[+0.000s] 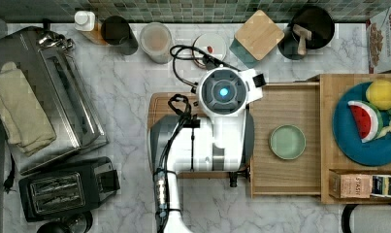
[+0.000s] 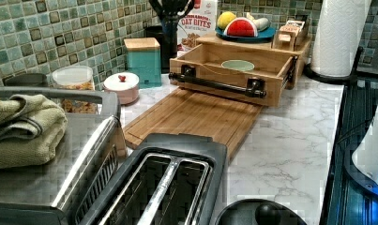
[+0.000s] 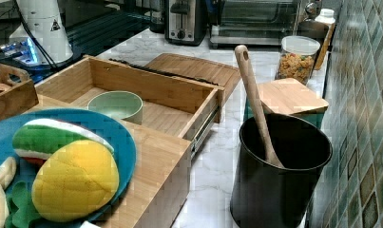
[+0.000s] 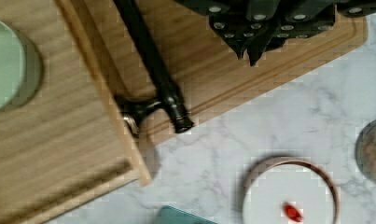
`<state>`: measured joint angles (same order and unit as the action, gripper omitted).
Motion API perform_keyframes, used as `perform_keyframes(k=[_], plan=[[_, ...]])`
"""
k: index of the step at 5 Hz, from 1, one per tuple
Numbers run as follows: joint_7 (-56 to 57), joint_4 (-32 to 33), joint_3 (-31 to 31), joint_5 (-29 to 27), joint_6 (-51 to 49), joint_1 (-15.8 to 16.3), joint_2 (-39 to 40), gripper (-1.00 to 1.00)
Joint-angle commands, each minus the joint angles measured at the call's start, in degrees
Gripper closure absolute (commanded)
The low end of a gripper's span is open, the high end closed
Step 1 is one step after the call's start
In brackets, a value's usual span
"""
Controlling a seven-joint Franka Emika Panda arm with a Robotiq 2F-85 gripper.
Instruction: Close the drawer.
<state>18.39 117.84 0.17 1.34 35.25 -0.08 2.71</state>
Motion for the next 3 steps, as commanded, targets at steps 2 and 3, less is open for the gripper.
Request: perform_keyframes(k=[2,3], plan=[[10.60,12.18,5.10,10.57,6.44,4.31,-1.93,1.00],[10.40,12.13,3.20,10.46,6.24,4.41,1.51,1.00]])
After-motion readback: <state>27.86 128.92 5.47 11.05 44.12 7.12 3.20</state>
